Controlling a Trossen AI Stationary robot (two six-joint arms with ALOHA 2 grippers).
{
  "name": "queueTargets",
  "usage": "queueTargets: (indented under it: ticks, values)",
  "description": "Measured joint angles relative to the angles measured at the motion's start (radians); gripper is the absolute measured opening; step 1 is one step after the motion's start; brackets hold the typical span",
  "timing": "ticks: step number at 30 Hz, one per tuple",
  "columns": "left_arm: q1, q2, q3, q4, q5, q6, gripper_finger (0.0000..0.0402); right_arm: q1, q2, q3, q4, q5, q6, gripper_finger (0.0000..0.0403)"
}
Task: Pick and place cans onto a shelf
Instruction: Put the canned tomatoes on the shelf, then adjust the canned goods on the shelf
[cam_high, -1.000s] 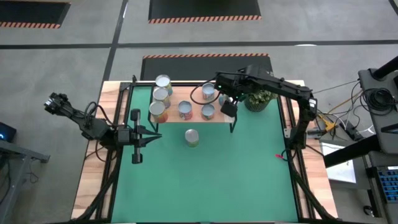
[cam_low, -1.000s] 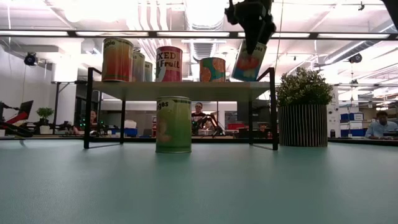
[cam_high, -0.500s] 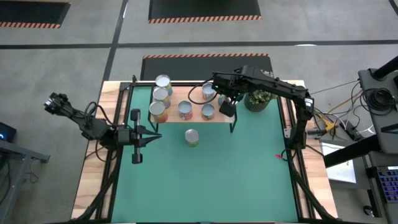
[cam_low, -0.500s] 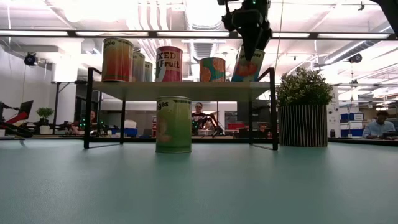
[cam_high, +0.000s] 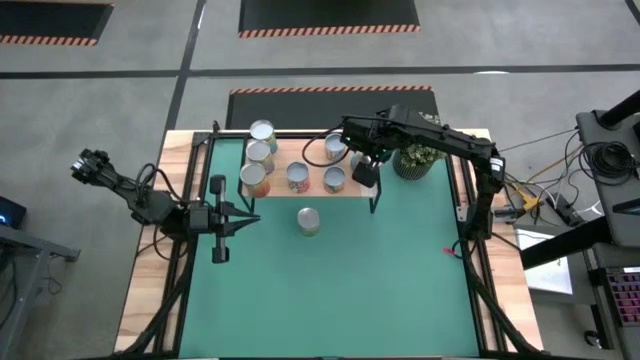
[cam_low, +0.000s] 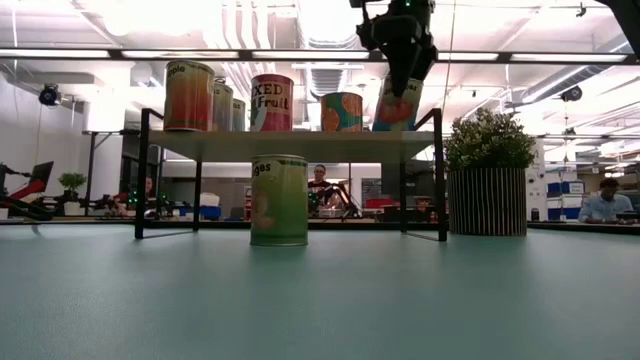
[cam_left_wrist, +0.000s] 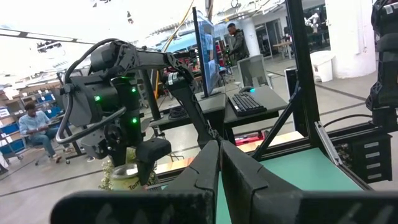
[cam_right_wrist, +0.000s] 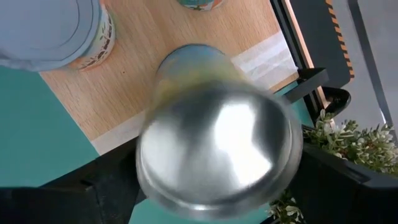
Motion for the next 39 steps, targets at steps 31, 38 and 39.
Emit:
queueTargets:
  ticks: [31, 38, 39]
  values:
    - [0.000, 0.000, 0.000, 0.001, 0.000, 0.030, 0.0000, 0.000, -0.029, 0.086, 0.106, 0.001, -0.111, 0.0165]
    - [0.000, 0.000, 0.004, -0.002, 0.000, 0.038, 0.0000, 0.000, -0.021, 0.047, 0.165, 0.009, -0.132, 0.0062]
    - [0.000, 0.000, 0.005, -0.002, 0.000, 0.038, 0.0000, 0.000, -0.021, 0.041, 0.175, 0.011, -0.133, 0.0050]
